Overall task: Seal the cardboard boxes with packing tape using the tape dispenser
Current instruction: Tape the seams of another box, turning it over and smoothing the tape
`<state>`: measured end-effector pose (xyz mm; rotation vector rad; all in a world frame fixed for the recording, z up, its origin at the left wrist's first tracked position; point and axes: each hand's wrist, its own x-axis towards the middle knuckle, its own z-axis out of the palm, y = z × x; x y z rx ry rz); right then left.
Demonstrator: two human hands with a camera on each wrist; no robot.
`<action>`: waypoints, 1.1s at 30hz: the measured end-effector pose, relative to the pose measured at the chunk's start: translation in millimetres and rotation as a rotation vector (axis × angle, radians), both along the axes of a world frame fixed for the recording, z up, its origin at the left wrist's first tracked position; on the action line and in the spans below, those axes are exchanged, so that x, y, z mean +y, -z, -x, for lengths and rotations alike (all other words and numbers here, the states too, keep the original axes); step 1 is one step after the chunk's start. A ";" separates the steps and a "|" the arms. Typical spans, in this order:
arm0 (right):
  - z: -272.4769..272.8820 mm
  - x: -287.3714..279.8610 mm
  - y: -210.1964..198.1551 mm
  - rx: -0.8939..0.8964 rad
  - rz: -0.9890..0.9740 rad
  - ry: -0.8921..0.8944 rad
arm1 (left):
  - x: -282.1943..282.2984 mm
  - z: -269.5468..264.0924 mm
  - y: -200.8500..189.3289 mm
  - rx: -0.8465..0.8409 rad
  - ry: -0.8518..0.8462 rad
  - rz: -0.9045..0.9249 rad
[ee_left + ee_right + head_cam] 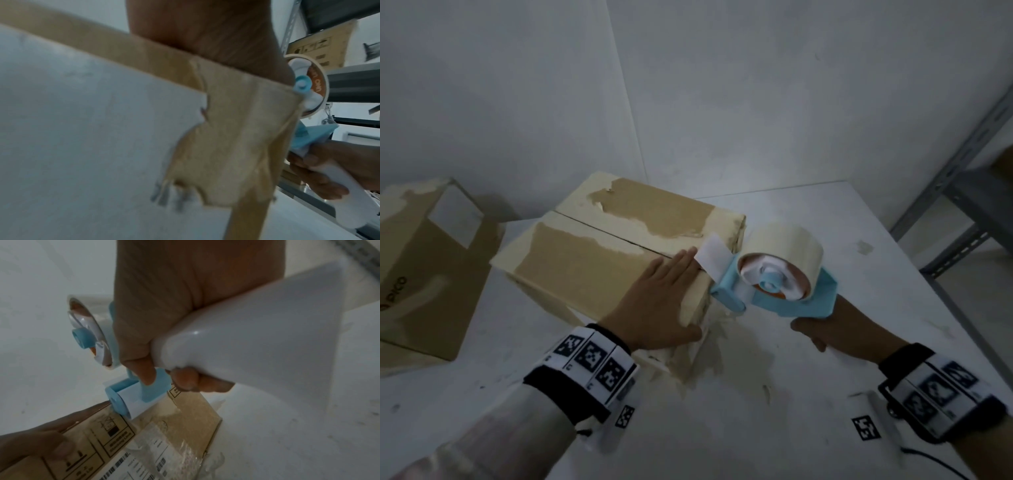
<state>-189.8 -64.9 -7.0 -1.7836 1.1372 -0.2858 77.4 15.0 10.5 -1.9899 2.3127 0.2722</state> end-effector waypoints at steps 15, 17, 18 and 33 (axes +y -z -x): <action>1.6 3.0 14.9 -0.069 0.035 0.050 | -1.1 -0.2 2.8 -0.020 -0.010 0.031; 2.3 3.0 18.4 -0.075 0.091 0.070 | -1.4 0.1 2.5 -0.026 -0.010 0.027; 3.3 2.2 21.2 -0.078 0.124 0.076 | -1.4 -0.6 3.1 -0.020 -0.009 0.028; 65.5 5.2 41.8 0.422 0.385 0.266 | -2.0 -3.3 7.2 -0.015 0.036 0.057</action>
